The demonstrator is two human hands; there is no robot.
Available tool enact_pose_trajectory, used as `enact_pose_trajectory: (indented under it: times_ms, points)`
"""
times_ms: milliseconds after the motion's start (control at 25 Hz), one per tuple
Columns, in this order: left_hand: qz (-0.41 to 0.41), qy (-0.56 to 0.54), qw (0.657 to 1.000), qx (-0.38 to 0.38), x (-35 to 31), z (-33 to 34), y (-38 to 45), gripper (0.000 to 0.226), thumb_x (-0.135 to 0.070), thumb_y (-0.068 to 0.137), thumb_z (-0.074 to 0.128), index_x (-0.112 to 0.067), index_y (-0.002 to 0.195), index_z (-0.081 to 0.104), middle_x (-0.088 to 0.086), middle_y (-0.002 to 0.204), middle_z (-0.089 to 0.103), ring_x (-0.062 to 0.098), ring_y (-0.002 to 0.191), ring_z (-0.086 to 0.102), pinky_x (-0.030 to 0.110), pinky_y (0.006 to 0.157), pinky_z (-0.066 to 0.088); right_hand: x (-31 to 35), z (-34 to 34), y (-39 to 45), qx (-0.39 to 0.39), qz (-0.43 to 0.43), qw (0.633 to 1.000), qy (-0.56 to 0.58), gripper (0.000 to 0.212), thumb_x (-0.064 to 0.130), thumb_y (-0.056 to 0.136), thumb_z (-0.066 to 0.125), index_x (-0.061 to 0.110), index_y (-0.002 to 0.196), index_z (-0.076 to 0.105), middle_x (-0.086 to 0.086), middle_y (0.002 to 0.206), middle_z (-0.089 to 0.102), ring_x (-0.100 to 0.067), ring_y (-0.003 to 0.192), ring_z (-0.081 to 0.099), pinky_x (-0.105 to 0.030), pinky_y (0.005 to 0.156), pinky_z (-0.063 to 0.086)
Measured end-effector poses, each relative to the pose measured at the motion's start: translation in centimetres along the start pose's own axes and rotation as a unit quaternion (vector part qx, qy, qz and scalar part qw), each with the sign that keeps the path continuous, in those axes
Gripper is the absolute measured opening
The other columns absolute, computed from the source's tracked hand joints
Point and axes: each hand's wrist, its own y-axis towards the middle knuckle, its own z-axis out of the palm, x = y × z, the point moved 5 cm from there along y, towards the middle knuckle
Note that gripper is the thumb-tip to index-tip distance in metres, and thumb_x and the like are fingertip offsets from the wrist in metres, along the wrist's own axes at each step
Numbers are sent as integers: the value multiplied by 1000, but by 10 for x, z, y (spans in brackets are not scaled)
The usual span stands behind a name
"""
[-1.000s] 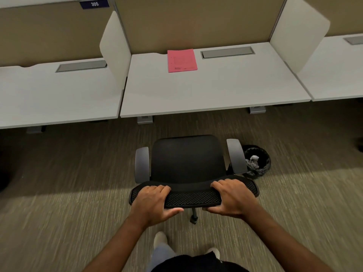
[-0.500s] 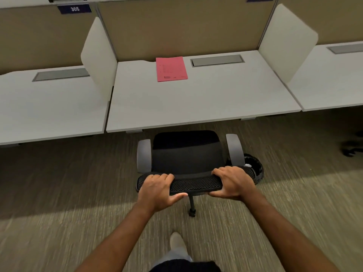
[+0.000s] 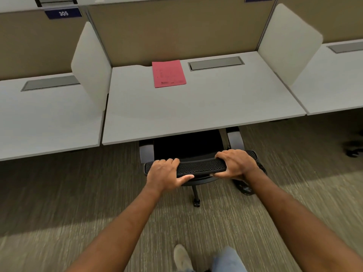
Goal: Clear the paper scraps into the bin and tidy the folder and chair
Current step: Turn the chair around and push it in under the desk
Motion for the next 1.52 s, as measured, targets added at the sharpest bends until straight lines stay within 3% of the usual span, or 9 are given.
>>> enact_pose_trajectory:
  times_ms: [480, 760, 1080, 1520]
  points:
    - [-28, 12, 1000, -8, 25, 2, 96, 86, -94, 81, 18, -24, 104, 62, -5, 83, 65, 18, 70, 60, 40, 68, 53, -56, -18, 86, -5, -25, 1000, 15, 79, 95, 71, 42, 30, 113, 61, 10, 98, 69, -15, 86, 63, -35, 72, 51]
    - [-43, 11, 999, -27, 33, 3, 145, 85, -93, 79, 29, -23, 111, 65, -2, 89, 72, 24, 82, 68, 39, 69, 53, -88, -25, 126, -34, -41, 998, 34, 79, 97, 69, 42, 31, 107, 65, 9, 96, 72, -18, 86, 66, -37, 73, 55]
    - [-52, 17, 998, -18, 42, 10, 180, 85, -95, 78, 22, -24, 99, 63, -4, 82, 67, 22, 73, 64, 40, 67, 52, -112, -25, 156, -25, -54, 998, 26, 80, 97, 71, 37, 29, 105, 63, 8, 91, 70, -19, 80, 64, -37, 71, 55]
    - [-52, 17, 998, 1, 54, 14, 184, 90, -95, 77, 18, -25, 110, 62, -4, 88, 69, 20, 76, 63, 40, 71, 52, -105, -31, 163, -32, -65, 997, 27, 80, 95, 72, 36, 27, 102, 64, 7, 86, 67, -19, 75, 62, -37, 68, 53]
